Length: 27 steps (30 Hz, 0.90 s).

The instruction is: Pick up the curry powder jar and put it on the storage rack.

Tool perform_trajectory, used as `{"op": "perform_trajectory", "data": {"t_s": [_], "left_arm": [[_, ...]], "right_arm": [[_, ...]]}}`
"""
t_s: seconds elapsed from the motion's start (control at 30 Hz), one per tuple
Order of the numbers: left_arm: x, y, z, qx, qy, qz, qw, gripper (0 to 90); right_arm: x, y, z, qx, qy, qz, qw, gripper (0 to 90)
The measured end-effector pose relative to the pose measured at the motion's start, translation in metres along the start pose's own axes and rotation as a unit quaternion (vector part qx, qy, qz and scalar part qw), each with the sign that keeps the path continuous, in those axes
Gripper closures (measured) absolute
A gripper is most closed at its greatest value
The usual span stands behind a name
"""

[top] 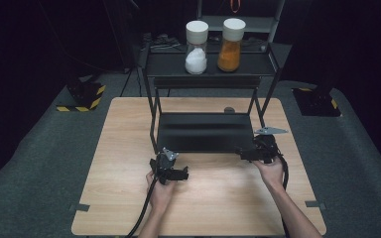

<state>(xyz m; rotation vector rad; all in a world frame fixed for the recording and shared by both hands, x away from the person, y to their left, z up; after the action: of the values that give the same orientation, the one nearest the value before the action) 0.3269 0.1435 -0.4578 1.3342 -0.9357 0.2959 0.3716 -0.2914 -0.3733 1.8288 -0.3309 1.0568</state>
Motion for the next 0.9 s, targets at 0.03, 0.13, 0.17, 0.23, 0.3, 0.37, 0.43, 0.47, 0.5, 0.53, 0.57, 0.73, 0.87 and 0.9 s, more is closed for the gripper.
{"op": "perform_trajectory", "data": {"t_s": [0.03,0.13,0.17,0.23,0.3,0.37,0.43,0.47,0.5,0.53,0.57,0.73,0.87,0.9], "left_arm": [[0.0,0.0,0.0,0.0,0.0,0.0,1.0,2.4],[0.0,0.0,0.0,0.0,0.0,0.0,1.0,2.4],[0.0,0.0,0.0,0.0,0.0,0.0,1.0,2.4],[0.0,0.0,0.0,0.0,0.0,0.0,1.0,2.4],[0.0,0.0,0.0,0.0,0.0,0.0,1.0,2.4],[0.0,0.0,0.0,0.0,0.0,0.0,1.0,2.4],[0.0,0.0,0.0,0.0,0.0,0.0,1.0,2.4],[0.0,0.0,0.0,0.0,0.0,0.0,1.0,2.4],[0.0,0.0,0.0,0.0,0.0,0.0,1.0,2.4],[0.0,0.0,0.0,0.0,0.0,0.0,1.0,2.4],[0.0,0.0,0.0,0.0,0.0,0.0,1.0,2.4],[0.0,0.0,0.0,0.0,0.0,0.0,1.0,2.4],[0.0,0.0,0.0,0.0,0.0,0.0,1.0,2.4],[0.0,0.0,0.0,0.0,0.0,0.0,1.0,2.4]], "right_arm": [[-0.002,0.0,-0.001,-0.001,0.002,0.001,1.0,8.9],[-0.005,-0.001,-0.001,-0.002,0.002,0.0,1.0,8.9],[-0.005,-0.001,-0.001,-0.002,0.002,0.0,1.0,8.9],[-0.008,-0.001,0.0,-0.001,0.0,0.0,1.0,8.8],[-0.009,-0.002,0.0,-0.002,0.0,-0.001,1.0,8.9],[-0.013,-0.002,0.001,0.0,-0.002,0.001,1.0,8.8],[-0.015,-0.002,0.002,0.002,-0.004,0.003,1.0,8.7],[-0.016,-0.002,0.002,0.002,-0.004,0.003,1.0,8.7],[-0.017,-0.003,0.002,0.001,-0.005,0.004,1.0,8.7],[-0.018,-0.003,0.002,0.001,-0.006,0.005,1.0,8.7],[-0.018,-0.003,0.002,0.001,-0.006,0.005,1.0,8.7],[-0.023,-0.004,0.001,-0.005,-0.006,0.001,1.0,8.2],[-0.025,-0.006,0.0,-0.012,-0.005,-0.008,0.9999,7.8],[-0.026,-0.007,0.0,-0.014,-0.006,-0.008,0.9999,7.7]]}}
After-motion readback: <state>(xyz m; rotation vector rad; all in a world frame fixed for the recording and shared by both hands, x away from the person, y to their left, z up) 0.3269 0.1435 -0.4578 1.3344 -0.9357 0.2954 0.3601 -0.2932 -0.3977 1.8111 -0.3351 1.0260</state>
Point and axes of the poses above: each handheld gripper's, and its own axes: y roughly backward along the jaws, x roughly out of its top, z roughly to its right, the point moved 1 cm from there along -y, roughly forward along the jaws, and after that the axes turned 4 degrees about -y, right-handed, at the moved point
